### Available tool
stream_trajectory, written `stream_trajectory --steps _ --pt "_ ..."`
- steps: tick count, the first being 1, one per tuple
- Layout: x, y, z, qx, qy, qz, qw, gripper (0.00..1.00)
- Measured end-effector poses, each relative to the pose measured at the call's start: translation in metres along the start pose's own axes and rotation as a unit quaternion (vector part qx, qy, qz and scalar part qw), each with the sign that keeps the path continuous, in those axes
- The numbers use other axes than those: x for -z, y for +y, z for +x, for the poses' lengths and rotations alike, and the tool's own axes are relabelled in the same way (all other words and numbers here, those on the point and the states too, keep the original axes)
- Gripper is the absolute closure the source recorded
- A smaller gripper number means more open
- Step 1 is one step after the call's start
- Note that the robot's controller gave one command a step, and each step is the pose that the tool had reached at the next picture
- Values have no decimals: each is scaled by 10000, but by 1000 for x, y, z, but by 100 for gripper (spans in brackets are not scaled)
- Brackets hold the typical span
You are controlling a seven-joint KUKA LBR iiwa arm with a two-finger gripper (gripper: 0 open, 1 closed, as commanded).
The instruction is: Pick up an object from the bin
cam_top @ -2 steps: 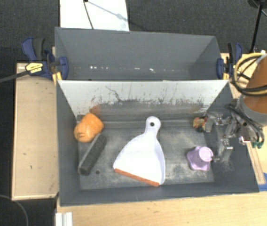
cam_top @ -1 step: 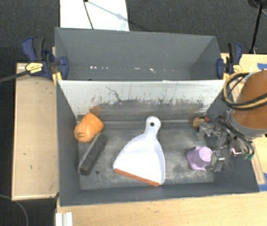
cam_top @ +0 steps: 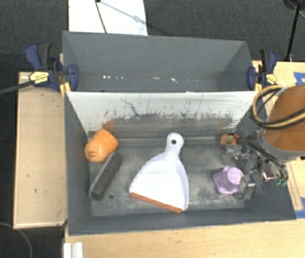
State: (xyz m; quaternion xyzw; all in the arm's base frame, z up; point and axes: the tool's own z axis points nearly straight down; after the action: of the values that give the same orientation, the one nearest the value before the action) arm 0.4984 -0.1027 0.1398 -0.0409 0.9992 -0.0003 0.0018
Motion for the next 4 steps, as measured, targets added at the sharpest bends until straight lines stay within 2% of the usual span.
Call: stream_trajectory --steps 1,2,3,4 --pt "6 -1 -21 634 23 -8 9980 0" --pt "-4 5 -16 1647 -16 2 9863 0" --pt "-15 10 1 537 10 -7 9986 0" --pt "-16 15 6 804 14 -6 9968 0"
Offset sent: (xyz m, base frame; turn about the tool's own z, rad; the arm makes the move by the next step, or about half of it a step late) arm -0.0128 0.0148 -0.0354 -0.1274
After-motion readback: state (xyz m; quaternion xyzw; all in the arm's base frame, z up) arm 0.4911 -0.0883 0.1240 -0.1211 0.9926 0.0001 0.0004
